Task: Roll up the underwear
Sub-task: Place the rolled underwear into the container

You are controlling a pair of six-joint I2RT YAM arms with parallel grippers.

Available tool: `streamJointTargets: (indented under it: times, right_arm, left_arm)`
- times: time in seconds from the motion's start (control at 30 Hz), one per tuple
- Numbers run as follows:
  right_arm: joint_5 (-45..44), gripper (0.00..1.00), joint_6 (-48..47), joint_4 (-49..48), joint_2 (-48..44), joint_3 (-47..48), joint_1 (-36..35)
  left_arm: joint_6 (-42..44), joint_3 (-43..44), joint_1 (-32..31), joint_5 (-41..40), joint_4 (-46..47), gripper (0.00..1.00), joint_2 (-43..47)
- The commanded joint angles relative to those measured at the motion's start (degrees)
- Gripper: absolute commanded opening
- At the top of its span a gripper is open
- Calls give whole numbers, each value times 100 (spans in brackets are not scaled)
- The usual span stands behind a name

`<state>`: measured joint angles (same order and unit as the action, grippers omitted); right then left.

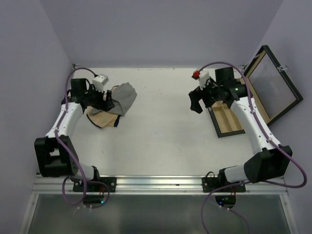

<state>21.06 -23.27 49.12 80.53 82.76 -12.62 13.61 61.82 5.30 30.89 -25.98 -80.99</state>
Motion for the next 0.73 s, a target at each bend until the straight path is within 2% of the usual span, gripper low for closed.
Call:
streamJointTargets:
  times: [0.0,0.13,0.17,0.2,0.23,0.43,0.7]
  right_arm:
    - [302,96,384,212,-169,-662,102]
    - [416,95,341,36,-328,-1376,76]
    - [425,95,314,10,-328,-1499,84]
    - [425,95,288,-25,-319,-1726,76]
    - [408,95,279,-113,-328,-1815,76]
    - [346,99,226,-386,-328,-2281,76]
    - [355,99,279,-579,-433,-2563,76]
  left_arm:
    - [318,190,41,-303,-14,76,-189]
    - [502,199,24,-286,32,69,-522]
    - [564,190,32,-94,-99,74,-540]
    - [643,155,32,21,-153,98,-514]
    - [704,-45,32,118,-171,100,-462]
    - [766,-794,32,443,-170,100,652]
    - [564,-1146,41,286,-233,100,1515]
